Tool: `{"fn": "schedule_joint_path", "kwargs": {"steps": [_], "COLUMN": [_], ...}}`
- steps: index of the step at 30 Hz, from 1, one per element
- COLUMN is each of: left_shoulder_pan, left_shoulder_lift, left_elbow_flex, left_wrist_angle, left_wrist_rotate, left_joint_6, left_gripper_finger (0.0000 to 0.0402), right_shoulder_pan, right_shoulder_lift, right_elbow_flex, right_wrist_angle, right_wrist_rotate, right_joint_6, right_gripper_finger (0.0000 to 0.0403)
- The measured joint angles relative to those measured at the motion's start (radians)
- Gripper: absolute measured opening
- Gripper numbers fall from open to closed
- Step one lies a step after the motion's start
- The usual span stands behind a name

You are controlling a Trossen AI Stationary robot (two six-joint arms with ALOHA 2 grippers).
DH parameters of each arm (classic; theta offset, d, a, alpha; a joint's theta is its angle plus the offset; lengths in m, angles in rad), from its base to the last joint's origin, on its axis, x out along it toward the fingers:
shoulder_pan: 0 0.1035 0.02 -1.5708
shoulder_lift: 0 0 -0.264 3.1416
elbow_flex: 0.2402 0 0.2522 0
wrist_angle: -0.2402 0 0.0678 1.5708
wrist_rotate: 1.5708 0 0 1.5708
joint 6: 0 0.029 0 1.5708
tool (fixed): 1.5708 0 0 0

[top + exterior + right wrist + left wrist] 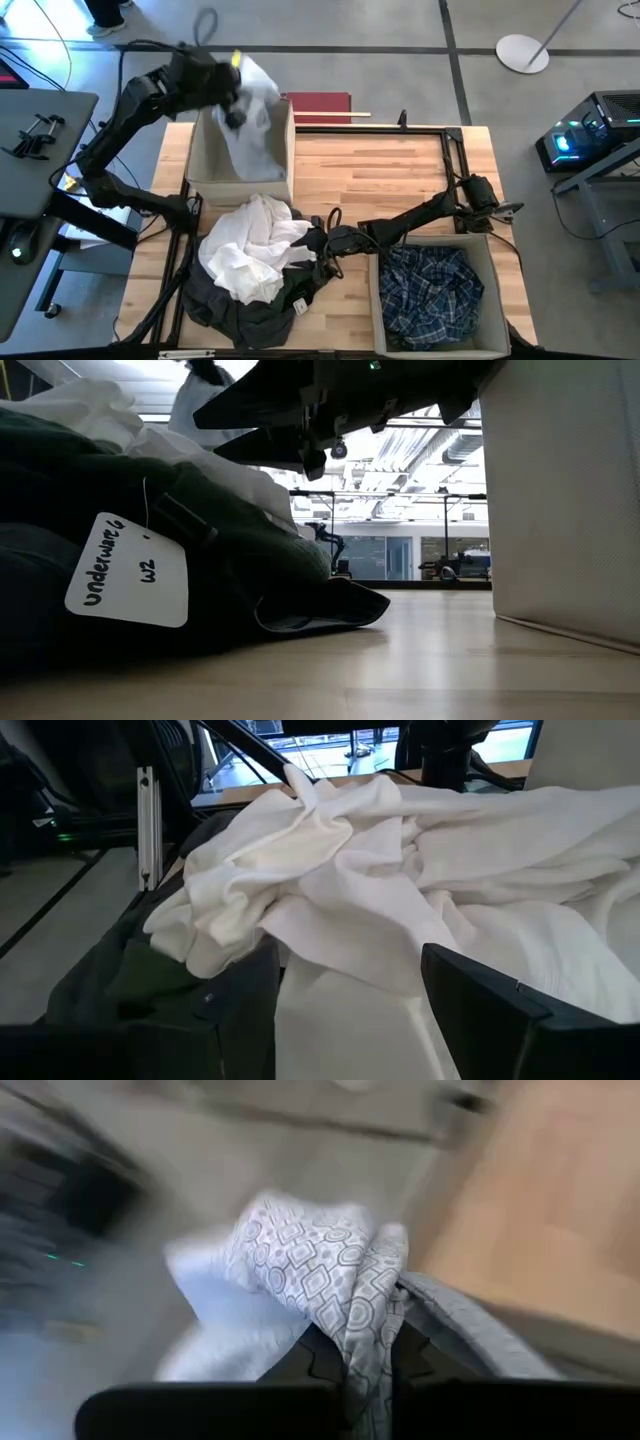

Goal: Sort clothes
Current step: Put the blue shirt into the top laundry bin

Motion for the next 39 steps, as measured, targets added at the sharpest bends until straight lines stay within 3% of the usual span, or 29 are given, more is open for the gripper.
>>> {"fn": "schedule_joint_path", "kwargs": {"steps": [3,11,16,20,26,32,35,39], "left_shoulder_pan": [-0.027,-0.067,-0.065,-0.041,0.010,0.010,-0.043,-0.198], "left_shoulder_lift": [-0.012,-0.042,-0.039,-0.039,-0.040,-0.043,-0.067,-0.134], "left_elbow_flex": [-0.036,-0.357,-0.591,-0.676,-0.567,-0.330,-0.256,-0.249], "left_wrist_angle": [-0.146,-0.140,-0.040,-0.017,-0.032,-0.025,-0.023,-0.019], "left_wrist_rotate": [0.116,0.141,0.190,0.212,0.210,0.151,0.109,0.091], "left_joint_6": [-0.120,-0.247,-0.287,-0.287,-0.287,-0.344,-0.355,-0.372], "left_gripper_finger": [0.0005,0.0013,0.0056,0.0109,0.0177,0.0194,0.0190,0.0178], "right_shoulder_pan": [0.000,0.000,0.000,0.000,0.000,0.000,0.000,0.000], "right_shoulder_lift": [0.000,0.000,0.000,0.000,0.000,0.000,0.001,0.001], "right_elbow_flex": [0.000,0.000,0.000,0.000,0.000,0.000,0.000,0.000], "right_wrist_angle": [0.002,0.009,0.010,0.009,0.010,0.010,0.010,0.010], "right_wrist_rotate": [0.000,0.000,0.000,0.000,0.000,0.000,0.000,0.001], "right_joint_6": [0.000,0.000,-0.014,-0.018,-0.018,-0.018,-0.018,-0.018], "right_gripper_finger": [0.0239,0.0239,0.0239,0.0239,0.0239,0.0239,0.0239,0.0239]}}
